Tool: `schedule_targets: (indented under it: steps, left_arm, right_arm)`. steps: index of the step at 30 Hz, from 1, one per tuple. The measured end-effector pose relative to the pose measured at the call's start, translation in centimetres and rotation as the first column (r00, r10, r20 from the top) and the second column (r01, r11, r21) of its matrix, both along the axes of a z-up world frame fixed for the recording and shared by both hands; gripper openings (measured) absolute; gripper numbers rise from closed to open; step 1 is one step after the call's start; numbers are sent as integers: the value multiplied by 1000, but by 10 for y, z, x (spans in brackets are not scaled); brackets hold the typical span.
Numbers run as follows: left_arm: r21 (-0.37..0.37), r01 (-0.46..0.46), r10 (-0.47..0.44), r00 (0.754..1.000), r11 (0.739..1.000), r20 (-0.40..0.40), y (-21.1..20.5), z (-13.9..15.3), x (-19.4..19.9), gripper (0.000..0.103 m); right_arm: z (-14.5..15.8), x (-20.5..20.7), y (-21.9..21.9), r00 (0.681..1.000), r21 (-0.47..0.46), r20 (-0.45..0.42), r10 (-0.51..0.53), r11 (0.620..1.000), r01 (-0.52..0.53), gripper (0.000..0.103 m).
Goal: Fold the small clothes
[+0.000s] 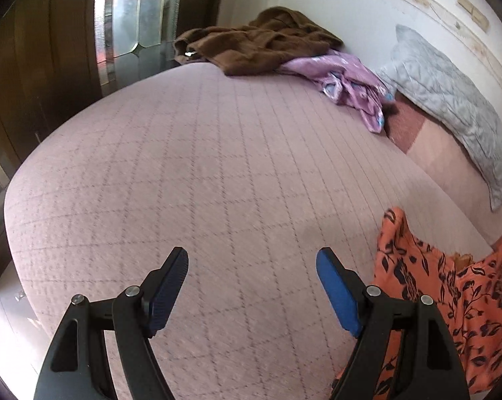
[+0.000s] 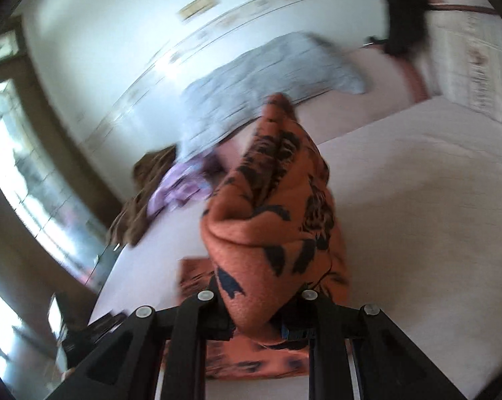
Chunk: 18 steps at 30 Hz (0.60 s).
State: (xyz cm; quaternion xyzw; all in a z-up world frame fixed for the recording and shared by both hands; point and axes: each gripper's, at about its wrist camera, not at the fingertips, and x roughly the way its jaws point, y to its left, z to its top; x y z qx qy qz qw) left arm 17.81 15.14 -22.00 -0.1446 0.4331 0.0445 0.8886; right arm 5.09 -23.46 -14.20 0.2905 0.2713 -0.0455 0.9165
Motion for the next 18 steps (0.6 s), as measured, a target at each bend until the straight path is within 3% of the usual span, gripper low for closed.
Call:
schedule_targets:
  steps: [3,5,7,9,10,12,15,18]
  left_arm:
    - [-13,-26,26,1000,1000,4,12,0,1,81]
    - [-16,-38,38,999,999,1,19,-1,2,81]
    - [-6,-46,46,999,999,-4,24,-4,3,81]
    - [0,-49,49,999,999,-7,29,-6,3,81]
    - [-3,-47,47,999,999,-7,31,-7,4,81]
    - [-15,-33,33,999,999,0,32,-7,3,81]
    - [-57,20,-18,999,998,30,27,-2,0,81]
    - [-84,115,-106,989,990,107,8,10,-7,81]
  right_arm:
    - [-7,22,49,993,16,-42,109,994,-108,19]
    - [-28,43,86,976,46,-99,196,980,-192,21]
    - [-55,60,110,950,106,-168,261,963,-246,28]
    - [-89,76,130,909,189,-259,327,940,-284,51]
    - [-96,76,135,906,198,-248,343,934,-299,58]
    - [-92,66,138,907,190,-154,391,913,-361,84]
    - [-83,57,139,847,239,-84,525,836,-495,89]
    - [-77,38,112,827,290,-27,561,796,-531,87]
